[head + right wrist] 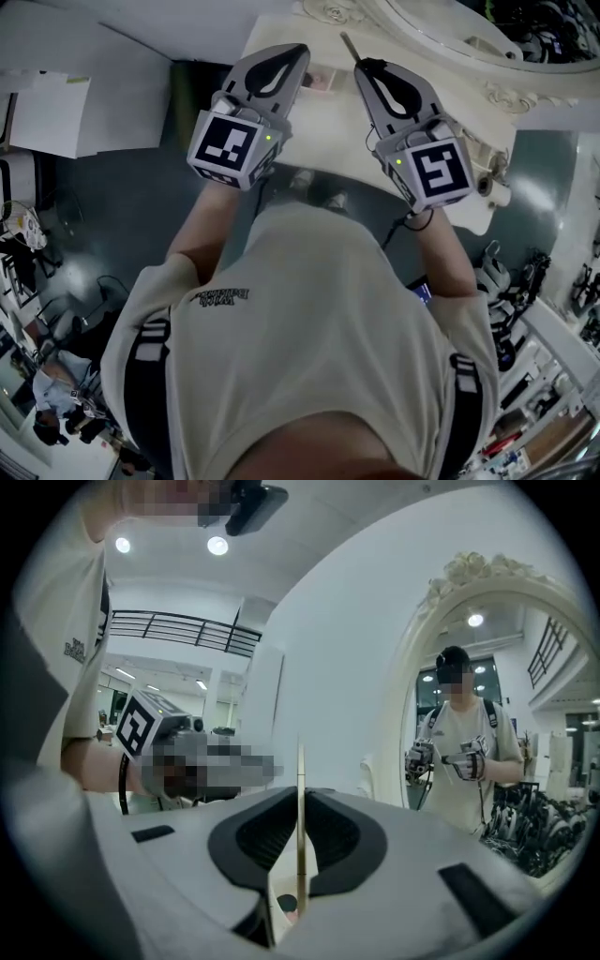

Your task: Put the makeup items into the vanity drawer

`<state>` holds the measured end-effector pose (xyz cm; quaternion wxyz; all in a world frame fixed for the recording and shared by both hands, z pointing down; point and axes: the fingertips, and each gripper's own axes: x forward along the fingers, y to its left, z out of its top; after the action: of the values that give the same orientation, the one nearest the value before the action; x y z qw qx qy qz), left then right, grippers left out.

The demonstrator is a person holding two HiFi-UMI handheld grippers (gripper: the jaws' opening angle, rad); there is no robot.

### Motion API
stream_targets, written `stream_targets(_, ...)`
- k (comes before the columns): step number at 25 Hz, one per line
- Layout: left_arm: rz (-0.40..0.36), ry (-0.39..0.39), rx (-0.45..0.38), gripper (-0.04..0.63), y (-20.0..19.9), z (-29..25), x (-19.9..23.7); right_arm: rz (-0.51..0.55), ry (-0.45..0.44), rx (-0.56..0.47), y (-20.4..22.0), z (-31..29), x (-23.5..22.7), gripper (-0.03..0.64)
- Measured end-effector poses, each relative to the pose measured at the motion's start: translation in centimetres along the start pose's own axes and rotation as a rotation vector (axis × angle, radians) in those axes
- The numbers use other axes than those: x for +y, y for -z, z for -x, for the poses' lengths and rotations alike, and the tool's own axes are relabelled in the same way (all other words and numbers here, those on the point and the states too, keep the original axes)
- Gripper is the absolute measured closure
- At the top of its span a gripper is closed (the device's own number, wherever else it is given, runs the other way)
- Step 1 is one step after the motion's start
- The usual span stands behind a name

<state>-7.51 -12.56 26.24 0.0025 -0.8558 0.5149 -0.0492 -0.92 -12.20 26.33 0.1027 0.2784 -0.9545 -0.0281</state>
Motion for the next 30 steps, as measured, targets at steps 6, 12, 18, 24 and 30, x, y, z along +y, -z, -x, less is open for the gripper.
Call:
stream_targets(6, 0.039, -0.05, 0.085, 0.581, 4.5, -1.0, 4.1, -0.003, -0.08, 0.082, 3.5, -6.3, 0.6, 0.584)
stream_targets(12, 0.081, -0.081, 0.192, 0.581, 10.4, -2.3, 7.6, -0.021, -0.15, 0.179, 8.7, -12.4, 0.8, 0.584)
stream_targets(18, 0.13, -0.094, 0.285, 0.581, 16.2, -3.5, 10.5, -0.023, -0.204, 0.281, 14.4, -17.6, 1.4, 0.584)
stream_targets(24, 0.174, -0.089, 0.368, 0.581, 21.7, -4.2, 11.7, 0.008, -0.237, 0.362, 19.1, -20.6, 2.6, 0.584)
stream_targets(30, 0.215, -0.085, 0.452, 0.581, 26.9, -4.5, 11.5, 0.035, -0.274, 0.432, 23.9, -22.3, 3.4, 0.584)
